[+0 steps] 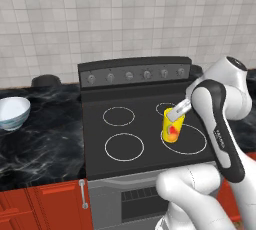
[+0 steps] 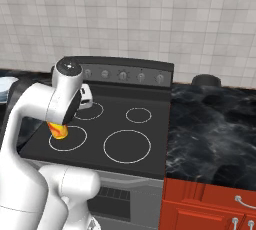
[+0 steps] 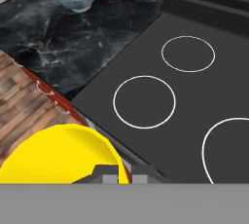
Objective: Pick the cup and bowl from the counter and place them on the counter next to the sink.
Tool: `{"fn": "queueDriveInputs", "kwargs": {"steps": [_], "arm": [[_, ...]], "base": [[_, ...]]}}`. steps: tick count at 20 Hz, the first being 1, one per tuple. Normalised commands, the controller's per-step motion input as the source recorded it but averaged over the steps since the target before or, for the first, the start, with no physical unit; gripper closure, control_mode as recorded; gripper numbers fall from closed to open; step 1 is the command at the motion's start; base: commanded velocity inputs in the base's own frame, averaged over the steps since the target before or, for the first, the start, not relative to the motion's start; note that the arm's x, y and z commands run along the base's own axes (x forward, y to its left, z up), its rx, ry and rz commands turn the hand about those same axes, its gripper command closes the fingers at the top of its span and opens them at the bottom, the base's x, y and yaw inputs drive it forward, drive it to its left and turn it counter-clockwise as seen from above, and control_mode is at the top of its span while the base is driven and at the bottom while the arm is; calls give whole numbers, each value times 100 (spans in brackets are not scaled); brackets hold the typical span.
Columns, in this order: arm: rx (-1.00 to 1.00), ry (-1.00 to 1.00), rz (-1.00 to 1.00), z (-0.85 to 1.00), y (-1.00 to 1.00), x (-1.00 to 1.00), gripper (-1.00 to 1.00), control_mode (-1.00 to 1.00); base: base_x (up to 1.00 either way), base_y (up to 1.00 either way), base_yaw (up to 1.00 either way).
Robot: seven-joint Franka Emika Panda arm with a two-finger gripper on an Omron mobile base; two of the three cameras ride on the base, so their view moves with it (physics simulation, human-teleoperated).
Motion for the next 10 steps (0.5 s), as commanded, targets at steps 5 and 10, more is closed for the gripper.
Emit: {"fn": "queueDriveInputs", "kwargs": {"steps": [5, 10], "arm": [[0, 0, 0, 0, 0, 0, 100, -100], [0, 0, 0, 0, 0, 0, 100, 100]], "base": [[0, 0, 0], [0, 0, 0]]}}
